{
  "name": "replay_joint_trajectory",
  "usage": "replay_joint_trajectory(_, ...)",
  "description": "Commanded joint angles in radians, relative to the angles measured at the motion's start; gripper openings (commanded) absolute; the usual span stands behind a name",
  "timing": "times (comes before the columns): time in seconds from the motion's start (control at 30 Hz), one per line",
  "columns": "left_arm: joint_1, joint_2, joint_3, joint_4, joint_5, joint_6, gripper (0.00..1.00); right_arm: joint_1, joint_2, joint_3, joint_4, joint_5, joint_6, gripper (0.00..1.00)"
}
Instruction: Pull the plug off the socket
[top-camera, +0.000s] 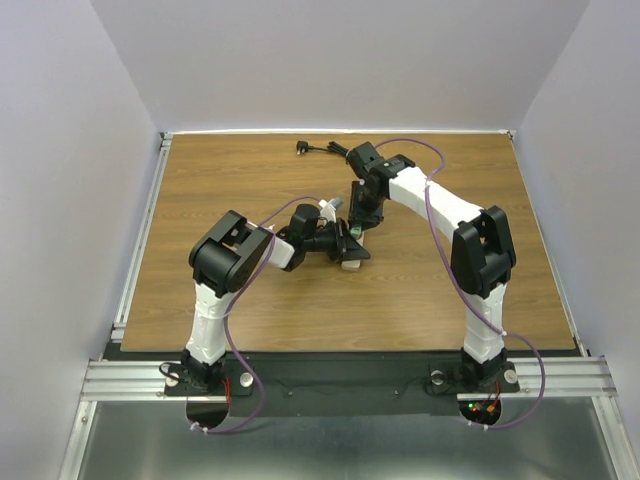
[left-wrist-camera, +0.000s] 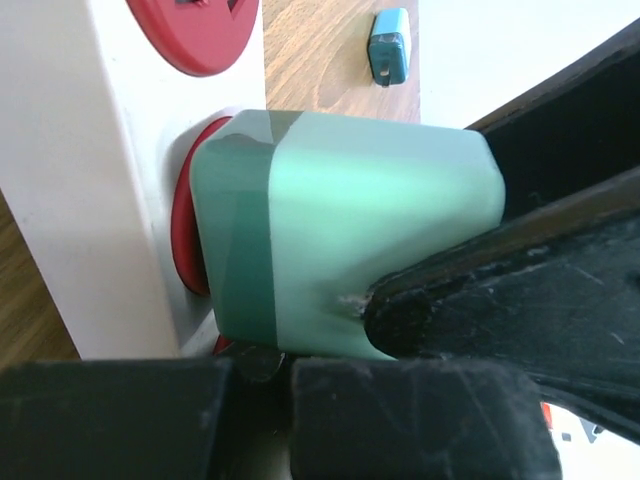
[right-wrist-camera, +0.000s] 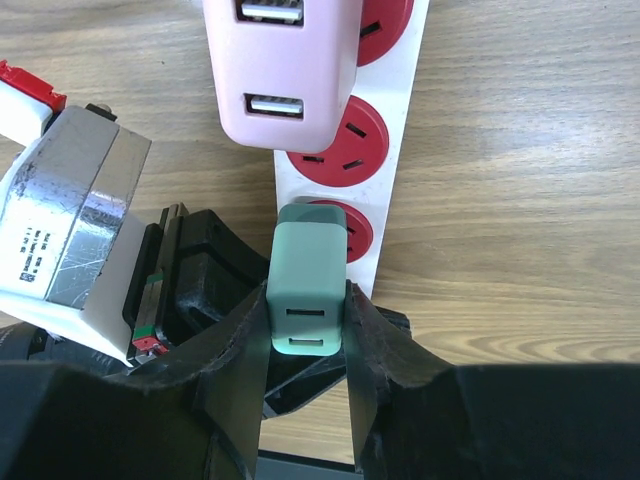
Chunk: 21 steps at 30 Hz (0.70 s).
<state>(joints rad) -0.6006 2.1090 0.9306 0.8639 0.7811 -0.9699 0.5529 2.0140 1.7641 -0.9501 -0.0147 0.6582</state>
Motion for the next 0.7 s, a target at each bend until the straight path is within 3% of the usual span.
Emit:
replay_joint_trajectory(0.0, 0.018, 0.013, -0.087, -0.322, -0.163, 0.097, 0.0, 0.007, -0.123, 0.071, 0.03, -0.022, -0.012, 0.0)
replay_joint_trajectory(0.3, 0.012, -0.346, -0.064, -0.41, -0.186, 0.071, 0.0, 0.007, -0.109, 0.115, 0.028, -0.018, -0.012, 0.0)
replay_joint_trajectory(0.67, -0.01, -0.425, 0.053, -0.482, -0.16, 0.071, 0.0, 0.005, -0.116, 0.112, 0.028, -0.033, -0.008, 0.0)
